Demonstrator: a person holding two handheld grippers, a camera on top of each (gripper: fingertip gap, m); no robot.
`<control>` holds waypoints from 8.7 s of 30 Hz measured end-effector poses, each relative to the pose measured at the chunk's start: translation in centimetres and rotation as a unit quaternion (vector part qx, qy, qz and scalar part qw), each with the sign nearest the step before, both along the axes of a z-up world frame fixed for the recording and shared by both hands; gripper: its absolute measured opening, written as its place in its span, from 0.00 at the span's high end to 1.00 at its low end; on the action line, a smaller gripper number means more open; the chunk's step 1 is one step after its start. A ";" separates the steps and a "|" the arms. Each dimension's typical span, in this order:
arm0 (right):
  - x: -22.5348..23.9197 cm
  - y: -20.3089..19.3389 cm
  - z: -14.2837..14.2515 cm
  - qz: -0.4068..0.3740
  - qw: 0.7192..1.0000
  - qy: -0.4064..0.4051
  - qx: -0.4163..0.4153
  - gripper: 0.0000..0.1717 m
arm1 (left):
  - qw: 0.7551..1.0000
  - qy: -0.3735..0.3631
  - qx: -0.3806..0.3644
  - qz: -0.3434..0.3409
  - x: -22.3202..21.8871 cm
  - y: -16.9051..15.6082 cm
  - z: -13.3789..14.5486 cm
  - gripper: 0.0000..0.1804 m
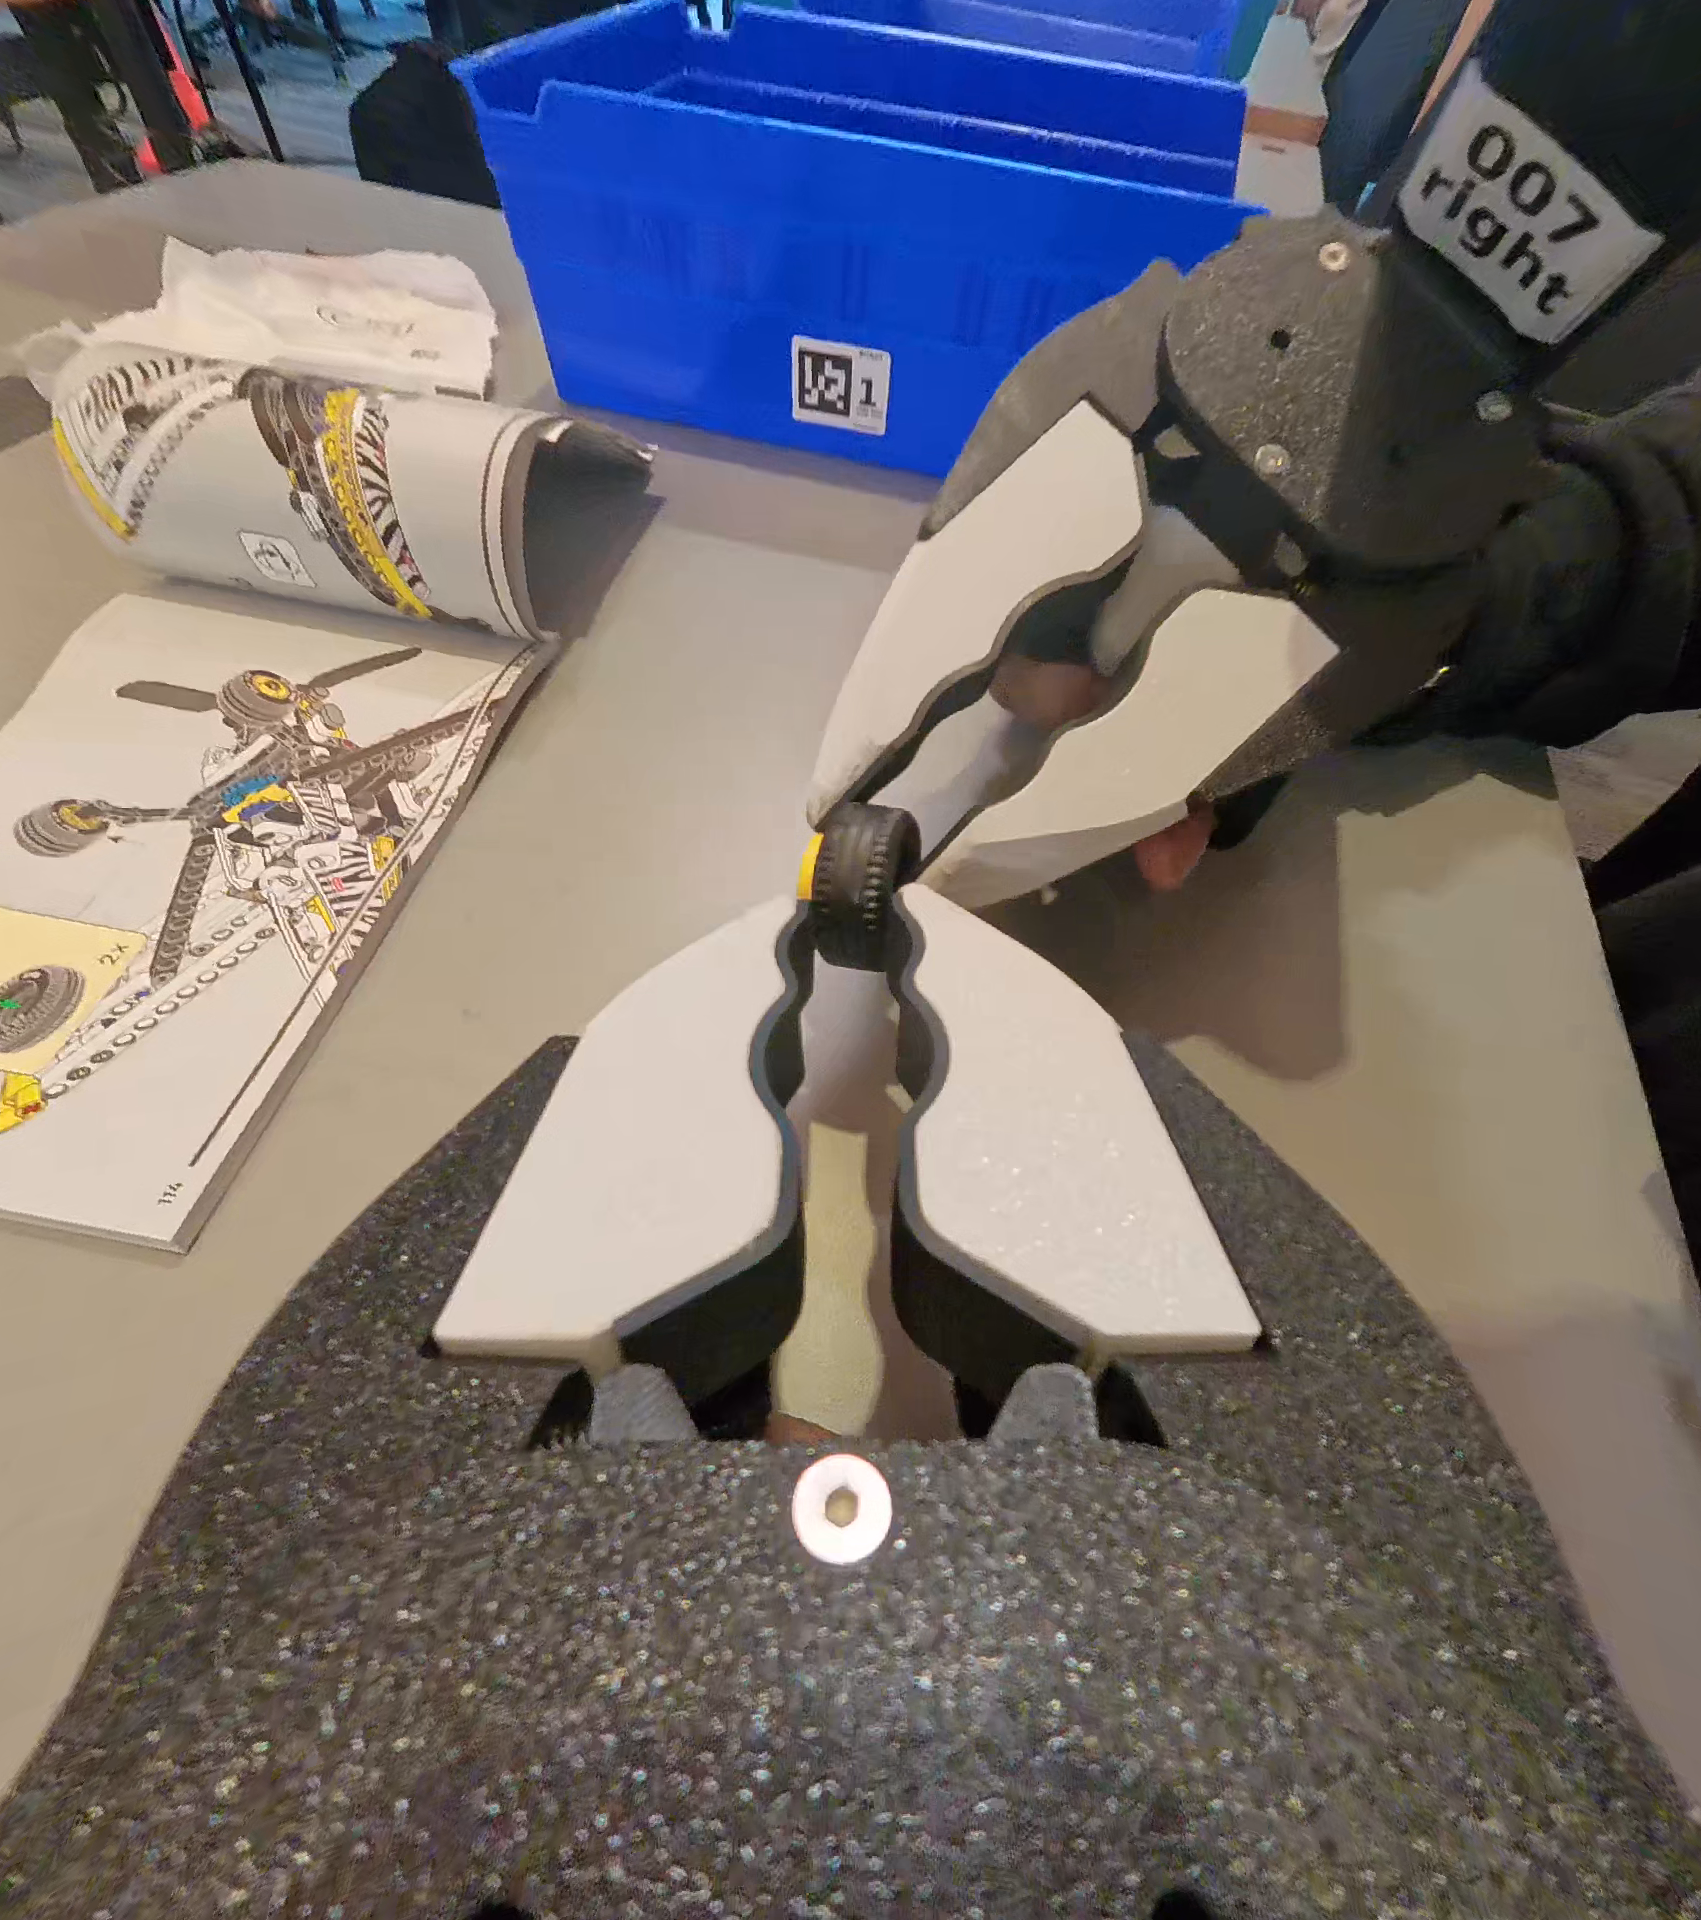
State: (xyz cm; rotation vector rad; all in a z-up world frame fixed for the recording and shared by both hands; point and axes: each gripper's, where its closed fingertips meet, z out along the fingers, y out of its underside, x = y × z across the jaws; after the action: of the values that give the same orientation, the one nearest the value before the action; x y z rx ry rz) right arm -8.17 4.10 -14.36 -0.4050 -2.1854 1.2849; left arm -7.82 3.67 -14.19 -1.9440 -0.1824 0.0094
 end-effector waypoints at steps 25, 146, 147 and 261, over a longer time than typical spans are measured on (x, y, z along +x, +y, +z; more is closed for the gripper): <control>0.4 0.4 -0.2 -0.071 0.996 -0.050 -0.022 0.93 | 0.994 0.091 -0.031 0.042 0.6 0.4 -0.5 0.93; 2.8 -1.0 -0.9 0.131 0.984 -0.122 -0.024 0.91 | 0.873 0.466 -0.129 -0.074 1.0 0.5 -2.2 0.81; 2.8 -1.0 -0.9 0.131 0.984 -0.120 -0.023 0.91 | 0.873 0.465 -0.128 -0.075 1.1 0.5 -2.2 0.81; 5.7 -3.2 2.5 0.009 0.997 -0.012 -0.070 0.90 | 0.987 0.126 0.031 0.097 5.2 -3.2 2.3 0.92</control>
State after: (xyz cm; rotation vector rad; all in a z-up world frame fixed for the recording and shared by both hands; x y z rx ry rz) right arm -2.47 0.85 -11.84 -0.4589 -2.1296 1.4564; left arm -2.61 0.48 -11.84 -1.8369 -0.1997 0.3728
